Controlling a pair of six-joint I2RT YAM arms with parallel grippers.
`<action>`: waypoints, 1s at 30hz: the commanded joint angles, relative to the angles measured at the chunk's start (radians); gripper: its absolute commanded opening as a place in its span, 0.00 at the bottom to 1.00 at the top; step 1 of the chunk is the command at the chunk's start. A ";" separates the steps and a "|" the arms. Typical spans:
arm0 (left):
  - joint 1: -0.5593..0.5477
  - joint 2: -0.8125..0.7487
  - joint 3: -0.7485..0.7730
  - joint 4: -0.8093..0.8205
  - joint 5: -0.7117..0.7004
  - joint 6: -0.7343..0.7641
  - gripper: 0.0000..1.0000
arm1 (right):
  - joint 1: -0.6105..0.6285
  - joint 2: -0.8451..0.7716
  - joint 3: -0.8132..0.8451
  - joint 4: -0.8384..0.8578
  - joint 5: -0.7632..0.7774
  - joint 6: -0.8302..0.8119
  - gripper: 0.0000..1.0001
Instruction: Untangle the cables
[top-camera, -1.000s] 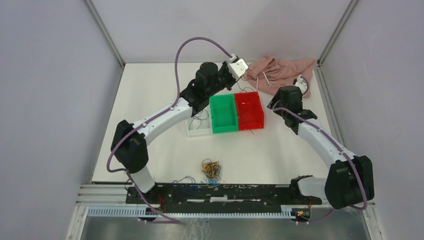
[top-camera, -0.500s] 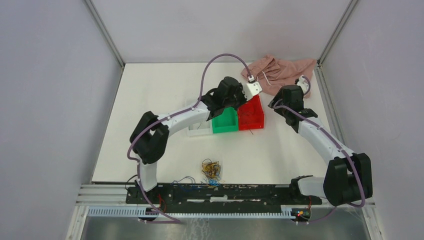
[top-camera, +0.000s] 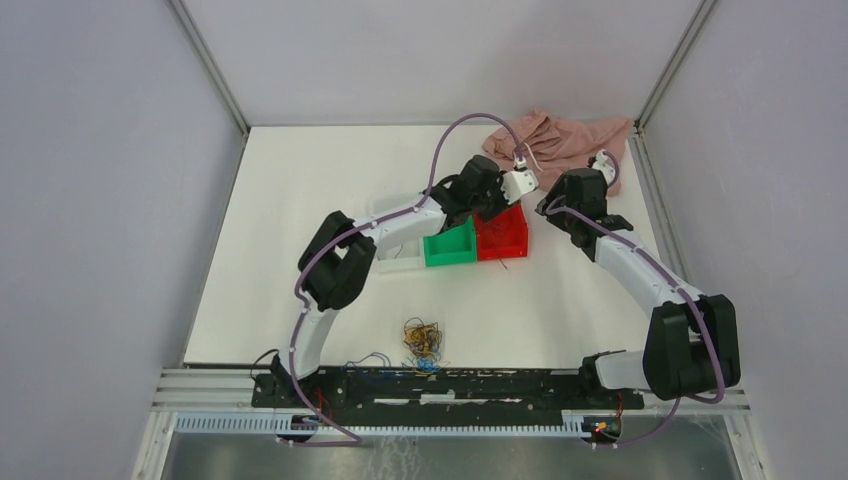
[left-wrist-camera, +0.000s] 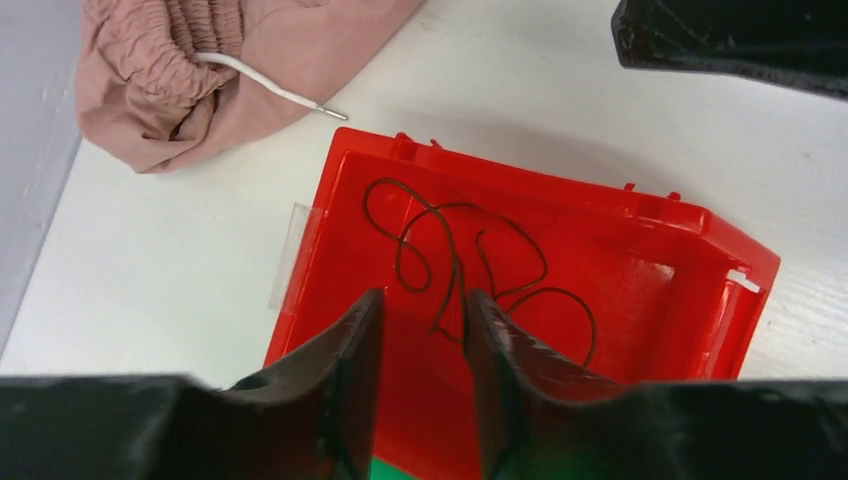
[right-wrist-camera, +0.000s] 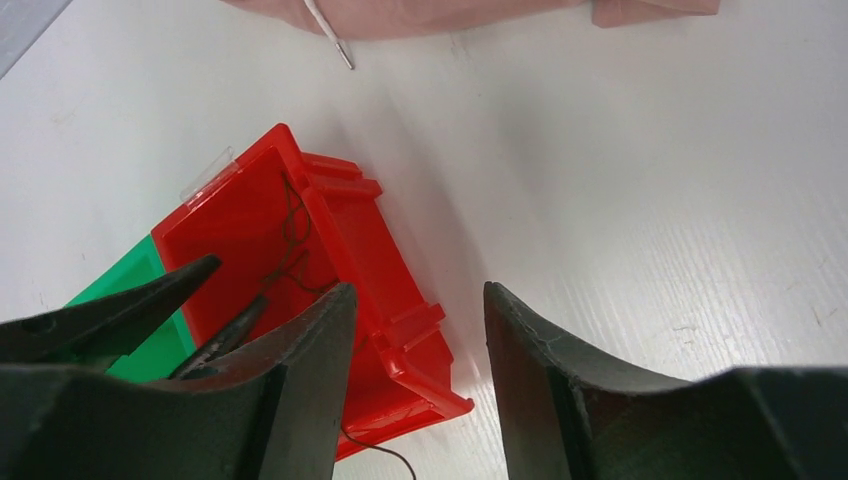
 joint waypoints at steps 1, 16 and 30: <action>-0.001 0.001 0.068 -0.067 0.030 0.024 0.53 | -0.005 -0.002 0.016 0.053 -0.031 -0.011 0.54; 0.118 -0.210 0.232 -0.399 0.393 -0.046 0.99 | 0.002 -0.033 0.017 0.059 -0.117 -0.022 0.47; 0.493 -0.622 -0.190 -0.553 0.591 0.079 0.99 | 0.461 -0.083 0.056 0.004 -0.613 -0.427 0.64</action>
